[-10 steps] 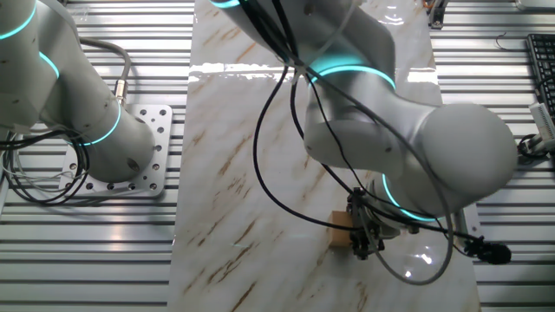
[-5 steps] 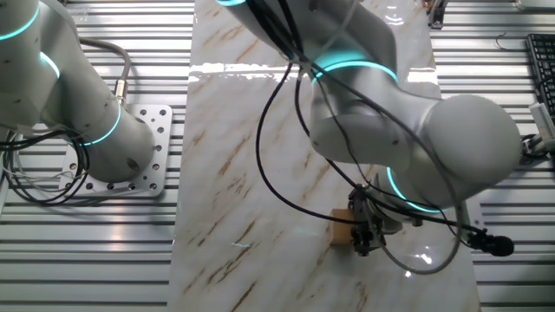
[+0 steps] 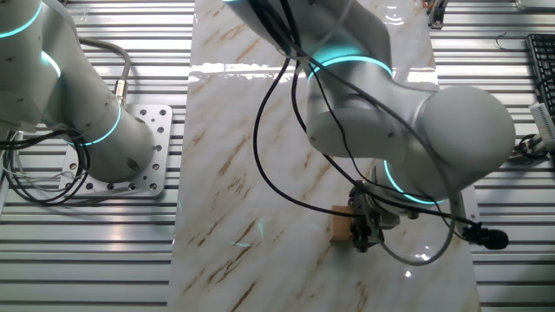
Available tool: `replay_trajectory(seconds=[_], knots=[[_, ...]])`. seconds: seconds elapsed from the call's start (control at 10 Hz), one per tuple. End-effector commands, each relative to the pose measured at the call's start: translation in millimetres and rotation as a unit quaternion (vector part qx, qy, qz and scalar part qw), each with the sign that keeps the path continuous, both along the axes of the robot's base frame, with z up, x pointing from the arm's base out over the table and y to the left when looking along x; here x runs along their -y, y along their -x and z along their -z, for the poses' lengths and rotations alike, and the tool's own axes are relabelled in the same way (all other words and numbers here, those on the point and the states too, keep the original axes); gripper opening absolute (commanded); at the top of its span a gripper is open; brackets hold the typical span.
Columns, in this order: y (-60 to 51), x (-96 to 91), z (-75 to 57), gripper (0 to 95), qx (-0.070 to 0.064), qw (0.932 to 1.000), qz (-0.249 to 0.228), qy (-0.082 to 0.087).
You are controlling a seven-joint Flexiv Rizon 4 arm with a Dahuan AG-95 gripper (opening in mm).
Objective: Hold a small block with the gripper and sweep it from left to right on the table
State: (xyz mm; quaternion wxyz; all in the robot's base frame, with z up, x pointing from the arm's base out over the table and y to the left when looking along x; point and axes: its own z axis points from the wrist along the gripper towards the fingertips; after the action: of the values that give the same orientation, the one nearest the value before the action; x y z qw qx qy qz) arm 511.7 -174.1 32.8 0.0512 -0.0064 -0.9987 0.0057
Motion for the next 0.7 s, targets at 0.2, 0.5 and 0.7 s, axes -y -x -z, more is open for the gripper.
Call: replay_trajectory(seconds=[0.2, 0.5, 0.7], knots=[[-0.2, -7.8, 13.2, 0.0, 0.005, 1.0000, 0.002, 0.005], [-1.9, -13.7, 14.9, 0.0, 0.010, 0.9998, 0.009, 0.011], [-3.1, -18.0, 12.5, 0.0, 0.001, 0.9998, 0.009, 0.020]])
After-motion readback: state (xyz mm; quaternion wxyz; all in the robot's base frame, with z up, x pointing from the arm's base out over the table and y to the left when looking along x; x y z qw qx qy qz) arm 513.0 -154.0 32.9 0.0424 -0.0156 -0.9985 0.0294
